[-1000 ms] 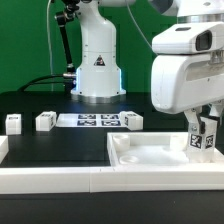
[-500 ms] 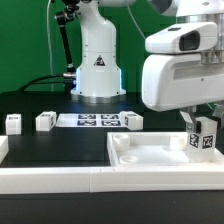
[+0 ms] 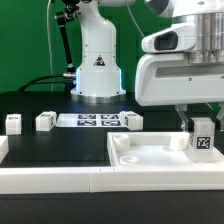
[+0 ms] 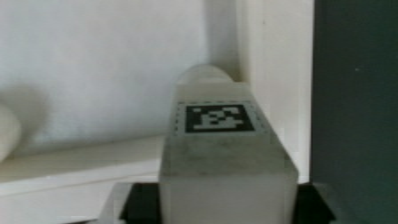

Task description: Assemble square table

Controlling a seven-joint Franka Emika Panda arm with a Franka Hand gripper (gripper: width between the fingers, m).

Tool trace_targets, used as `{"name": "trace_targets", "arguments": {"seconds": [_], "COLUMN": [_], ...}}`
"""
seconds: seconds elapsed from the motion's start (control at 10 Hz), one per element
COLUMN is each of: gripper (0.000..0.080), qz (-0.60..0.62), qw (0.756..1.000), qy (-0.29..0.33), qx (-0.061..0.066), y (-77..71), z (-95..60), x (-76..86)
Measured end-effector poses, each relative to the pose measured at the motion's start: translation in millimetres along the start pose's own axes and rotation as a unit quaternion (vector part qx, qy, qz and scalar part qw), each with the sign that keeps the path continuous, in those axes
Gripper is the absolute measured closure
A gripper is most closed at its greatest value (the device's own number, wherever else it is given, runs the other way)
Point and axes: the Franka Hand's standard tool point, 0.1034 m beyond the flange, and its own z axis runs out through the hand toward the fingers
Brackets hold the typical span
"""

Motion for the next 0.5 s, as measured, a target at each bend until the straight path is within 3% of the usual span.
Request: {"name": "trace_targets", "arguments": {"seconds": [0.2, 0.4, 0.5], "gripper": [0.0509, 0.0509, 0.0509], "qz": [0.082, 0.216, 0.252], "qw": [0.997, 0.976, 0.968], "qy": [-0.001, 0.006, 0.005], "qx": [0.001, 0.017, 0.018], "y": [1.9, 5.1, 5.0], "z": [-0.2, -0.7, -0.6], "x": [0.1, -3.6, -4.1]}}
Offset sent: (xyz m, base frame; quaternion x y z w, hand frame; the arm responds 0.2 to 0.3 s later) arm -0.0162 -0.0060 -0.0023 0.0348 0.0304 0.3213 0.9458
